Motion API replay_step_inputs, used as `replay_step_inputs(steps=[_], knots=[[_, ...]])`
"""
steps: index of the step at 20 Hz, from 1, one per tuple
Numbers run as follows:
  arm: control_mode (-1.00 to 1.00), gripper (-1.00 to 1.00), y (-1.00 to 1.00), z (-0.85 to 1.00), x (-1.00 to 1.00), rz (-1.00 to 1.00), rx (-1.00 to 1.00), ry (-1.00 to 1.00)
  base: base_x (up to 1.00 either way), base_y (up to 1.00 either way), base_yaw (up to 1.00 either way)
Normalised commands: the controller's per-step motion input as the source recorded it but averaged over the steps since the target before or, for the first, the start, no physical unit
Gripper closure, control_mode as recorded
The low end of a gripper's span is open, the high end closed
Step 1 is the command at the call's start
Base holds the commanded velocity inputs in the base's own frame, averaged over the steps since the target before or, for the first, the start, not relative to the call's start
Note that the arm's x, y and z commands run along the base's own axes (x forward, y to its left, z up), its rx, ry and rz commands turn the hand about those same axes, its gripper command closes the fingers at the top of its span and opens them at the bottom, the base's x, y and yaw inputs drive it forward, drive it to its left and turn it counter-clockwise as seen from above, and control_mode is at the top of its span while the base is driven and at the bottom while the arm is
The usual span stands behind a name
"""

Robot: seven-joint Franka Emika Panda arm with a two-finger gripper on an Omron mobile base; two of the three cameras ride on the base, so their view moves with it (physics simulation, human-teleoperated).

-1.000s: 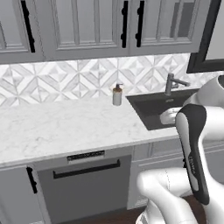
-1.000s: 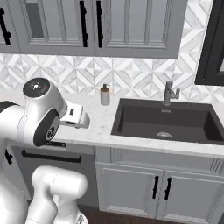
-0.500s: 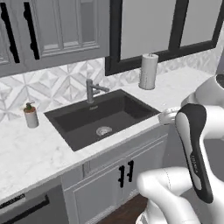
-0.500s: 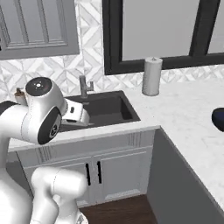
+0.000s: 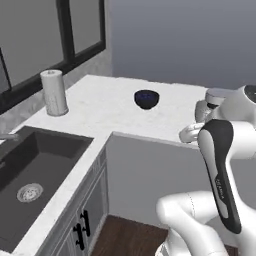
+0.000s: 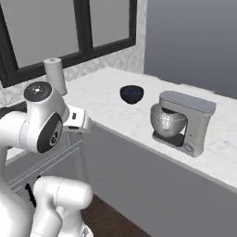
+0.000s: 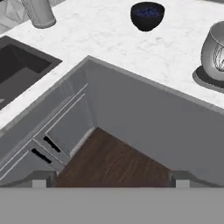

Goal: Navigate to the stove.

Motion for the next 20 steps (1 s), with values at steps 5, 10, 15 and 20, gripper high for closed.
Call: replay_step_inputs(steps=[5,10,15,20], knots=[[1.00,-1.00,0.00,0.00,0.00,0.00,0.00,0.00,0.00,-0.05,-0.99],[1.00,-1.00,0.00,0.00,0.00,0.00,0.00,0.00,0.00,-0.08,-0.98],[1.00,-1.00,0.00,0.00,0.00,0.00,0.00,0.00,0.00,0.00,-0.99],[1.00,-1.00,0.00,0.00,0.00,0.00,0.00,0.00,0.00,0.00,-0.99]])
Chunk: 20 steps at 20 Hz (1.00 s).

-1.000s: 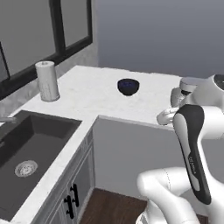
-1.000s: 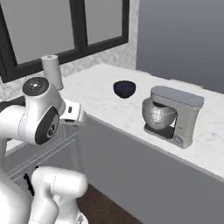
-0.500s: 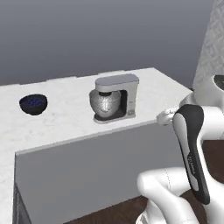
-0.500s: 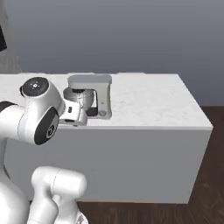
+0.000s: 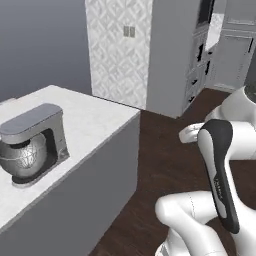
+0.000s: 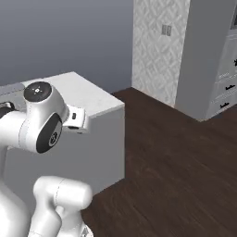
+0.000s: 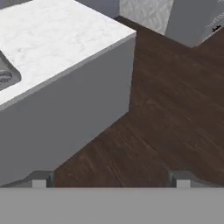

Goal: Navigate to the stove.

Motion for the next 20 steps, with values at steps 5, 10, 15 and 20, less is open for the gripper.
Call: replay_step_inputs(steps=[5,10,15,20], knots=[[1.00,-1.00,0.00,0.00,0.00,0.00,0.00,0.00,0.00,-0.04,-0.98],[1.00,-1.00,0.00,0.00,0.00,0.00,0.00,0.00,0.37,-0.11,-0.74],[1.00,-1.00,0.00,0.00,0.00,0.00,0.00,0.00,1.00,-0.07,-0.46],[1.00,-1.00,0.00,0.00,0.00,0.00,0.00,0.00,1.00,-0.13,-0.43]])
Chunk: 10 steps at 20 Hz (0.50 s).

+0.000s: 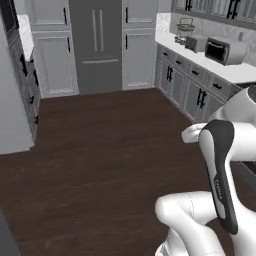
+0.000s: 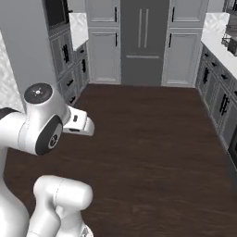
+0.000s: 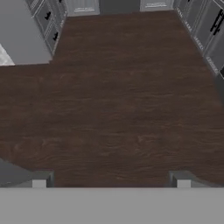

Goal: Navigate to the stove.

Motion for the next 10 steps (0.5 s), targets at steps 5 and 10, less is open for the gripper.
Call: replay_step_inputs(steps=[5,10], knots=[[1.00,-1.00,0.00,0.00,0.00,0.00,0.00,0.00,0.74,-0.19,-0.64],[1.00,-1.00,0.00,0.00,0.00,0.00,0.00,0.00,0.80,-0.01,-0.67]])
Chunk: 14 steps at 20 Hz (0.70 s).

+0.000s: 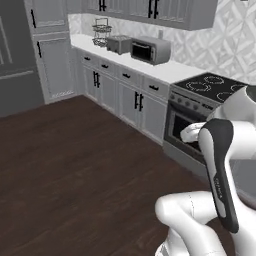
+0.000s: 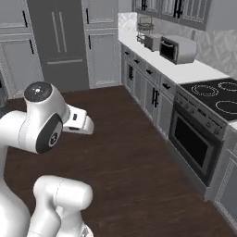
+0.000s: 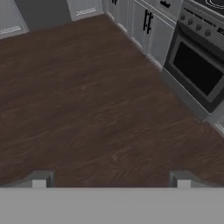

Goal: Navigate to the stove.

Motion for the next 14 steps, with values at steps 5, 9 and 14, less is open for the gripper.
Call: replay_step_inputs(steps=[5,9,14], knots=[[1.00,-1.00,0.00,0.00,0.00,0.00,0.00,0.00,0.82,0.08,-0.72],[1.00,-1.00,0.00,0.00,0.00,0.00,0.00,0.00,0.97,0.48,-0.67],[1.00,-1.00,0.00,0.00,0.00,0.00,0.00,0.00,1.00,0.90,-0.51]])
